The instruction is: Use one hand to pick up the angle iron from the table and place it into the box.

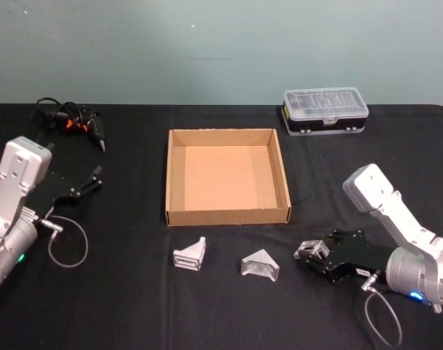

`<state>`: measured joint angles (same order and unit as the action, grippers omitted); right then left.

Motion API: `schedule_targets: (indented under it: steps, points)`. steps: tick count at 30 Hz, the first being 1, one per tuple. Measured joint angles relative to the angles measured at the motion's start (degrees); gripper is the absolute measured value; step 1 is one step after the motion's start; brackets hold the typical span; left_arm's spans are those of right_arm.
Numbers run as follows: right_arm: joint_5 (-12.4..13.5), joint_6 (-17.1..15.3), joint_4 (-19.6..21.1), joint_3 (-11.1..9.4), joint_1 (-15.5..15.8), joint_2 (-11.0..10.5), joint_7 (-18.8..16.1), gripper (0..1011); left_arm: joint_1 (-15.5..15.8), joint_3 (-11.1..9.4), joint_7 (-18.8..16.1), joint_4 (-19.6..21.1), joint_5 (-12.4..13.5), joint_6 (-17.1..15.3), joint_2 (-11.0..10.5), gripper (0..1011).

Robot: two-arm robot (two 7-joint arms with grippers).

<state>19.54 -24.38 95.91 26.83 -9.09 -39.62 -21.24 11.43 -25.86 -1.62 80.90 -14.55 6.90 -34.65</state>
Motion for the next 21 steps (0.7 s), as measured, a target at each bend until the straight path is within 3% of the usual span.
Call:
schedule_targets:
  steps: [10,16,21]
  points:
    - [-0.06,0.0,0.13,-0.17,0.11,0.0,0.11,468,0.0,0.0,0.0,0.0,0.0,0.0,0.0,1011]
    - [-0.6,0.36,3.07,-2.19,1.03,0.16,0.82,468,0.0,0.0,0.0,0.0,0.0,0.0,0.0,1011]
    - [0.23,-0.9,5.12,-3.66,0.05,0.7,-0.21,468,0.0,0.0,0.0,0.0,0.0,0.0,0.0,1011]
